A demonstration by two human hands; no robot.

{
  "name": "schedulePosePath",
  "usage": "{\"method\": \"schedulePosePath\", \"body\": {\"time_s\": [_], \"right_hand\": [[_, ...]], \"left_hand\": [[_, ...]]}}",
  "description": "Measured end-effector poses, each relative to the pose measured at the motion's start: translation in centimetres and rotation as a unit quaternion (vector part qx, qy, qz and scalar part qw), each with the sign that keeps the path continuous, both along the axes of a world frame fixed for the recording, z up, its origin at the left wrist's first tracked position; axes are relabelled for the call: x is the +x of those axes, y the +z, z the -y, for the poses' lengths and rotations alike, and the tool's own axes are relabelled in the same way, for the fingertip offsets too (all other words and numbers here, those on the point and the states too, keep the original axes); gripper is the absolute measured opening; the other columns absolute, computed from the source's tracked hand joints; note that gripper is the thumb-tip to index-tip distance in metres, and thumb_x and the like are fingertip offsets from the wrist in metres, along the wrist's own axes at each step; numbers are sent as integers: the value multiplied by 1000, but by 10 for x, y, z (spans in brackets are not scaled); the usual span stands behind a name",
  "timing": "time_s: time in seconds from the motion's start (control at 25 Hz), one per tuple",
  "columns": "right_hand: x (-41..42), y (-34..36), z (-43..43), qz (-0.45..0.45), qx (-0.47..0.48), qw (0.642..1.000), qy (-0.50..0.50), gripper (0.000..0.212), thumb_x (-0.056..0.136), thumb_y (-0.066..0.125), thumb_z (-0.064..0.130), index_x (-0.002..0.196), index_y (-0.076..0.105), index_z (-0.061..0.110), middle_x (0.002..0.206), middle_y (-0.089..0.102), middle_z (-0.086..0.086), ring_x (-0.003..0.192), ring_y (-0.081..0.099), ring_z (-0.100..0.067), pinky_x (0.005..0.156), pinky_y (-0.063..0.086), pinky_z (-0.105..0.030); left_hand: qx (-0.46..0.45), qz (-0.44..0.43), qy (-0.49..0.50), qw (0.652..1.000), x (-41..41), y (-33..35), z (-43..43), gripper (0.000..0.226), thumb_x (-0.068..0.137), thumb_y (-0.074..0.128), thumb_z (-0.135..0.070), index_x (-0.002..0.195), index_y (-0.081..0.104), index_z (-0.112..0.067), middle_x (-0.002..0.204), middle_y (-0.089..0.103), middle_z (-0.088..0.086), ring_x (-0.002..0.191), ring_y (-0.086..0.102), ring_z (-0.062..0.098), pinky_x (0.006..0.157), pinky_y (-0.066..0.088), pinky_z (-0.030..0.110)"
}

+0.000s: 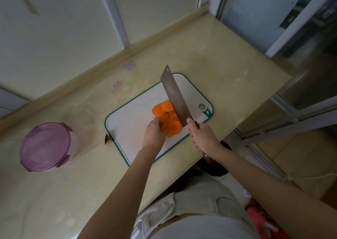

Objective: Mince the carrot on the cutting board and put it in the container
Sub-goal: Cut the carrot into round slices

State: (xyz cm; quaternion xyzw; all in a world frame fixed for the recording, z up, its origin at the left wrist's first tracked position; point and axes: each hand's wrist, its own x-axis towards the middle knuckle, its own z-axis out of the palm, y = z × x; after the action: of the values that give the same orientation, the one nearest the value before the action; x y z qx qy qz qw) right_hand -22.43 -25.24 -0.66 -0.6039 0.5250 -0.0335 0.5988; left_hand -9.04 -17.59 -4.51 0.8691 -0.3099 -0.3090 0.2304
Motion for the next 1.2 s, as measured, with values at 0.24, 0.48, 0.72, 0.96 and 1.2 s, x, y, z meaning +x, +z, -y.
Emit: {"method": "schedulePosePath", "body": {"time_s": [0.24, 0.48, 0.72, 0.96, 1.2], "right_hand": [[2, -4, -5, 1, -15, 1000, 25, 46, 96, 43, 43, 61, 39, 14, 50, 34, 1, 39, 33, -10, 43, 27, -26], [5, -9, -16, -9, -5, 999, 48, 47, 96, 44, 44, 58, 35, 17, 49, 33, 3, 37, 30, -9, 43, 26, -25], [0, -12, -19, -18, 0, 998, 59, 47, 96, 43, 45, 57, 36, 18, 50, 34, 3, 39, 30, -9, 45, 25, -26], [-2, -10, -21, -24, -7, 998, 63, 49, 97, 43, 43, 56, 36, 18, 50, 35, 2, 40, 31, -10, 45, 26, -26], [-2, -9, -23, -26, -9, 998, 62, 50, 97, 43, 42, 55, 36, 17, 50, 36, 2, 41, 32, -10, 45, 26, -26]], "left_hand": [[-139, 125, -4, 982, 13, 8, -28, 10, 88, 57, -7, 88, 50, -13, 87, 49, -1, 77, 45, 14, 63, 35, 18], [-55, 188, -138, 971, 8, -15, -50, 17, 78, 63, 1, 94, 60, -3, 92, 53, 13, 85, 49, 29, 67, 49, 41], [-14, 171, -145, 974, 14, -9, -50, 55, 80, 71, -27, 130, 50, -18, 129, 47, 4, 114, 42, 22, 94, 36, 28], [5, 127, -136, 982, 18, -11, -44, 46, 90, 57, -12, 135, 46, -16, 129, 49, 5, 115, 40, 21, 95, 31, 23], [8, 78, -93, 993, 25, -14, -39, 33, 90, 58, -15, 123, 56, -12, 116, 47, 9, 108, 42, 23, 86, 29, 18]]}}
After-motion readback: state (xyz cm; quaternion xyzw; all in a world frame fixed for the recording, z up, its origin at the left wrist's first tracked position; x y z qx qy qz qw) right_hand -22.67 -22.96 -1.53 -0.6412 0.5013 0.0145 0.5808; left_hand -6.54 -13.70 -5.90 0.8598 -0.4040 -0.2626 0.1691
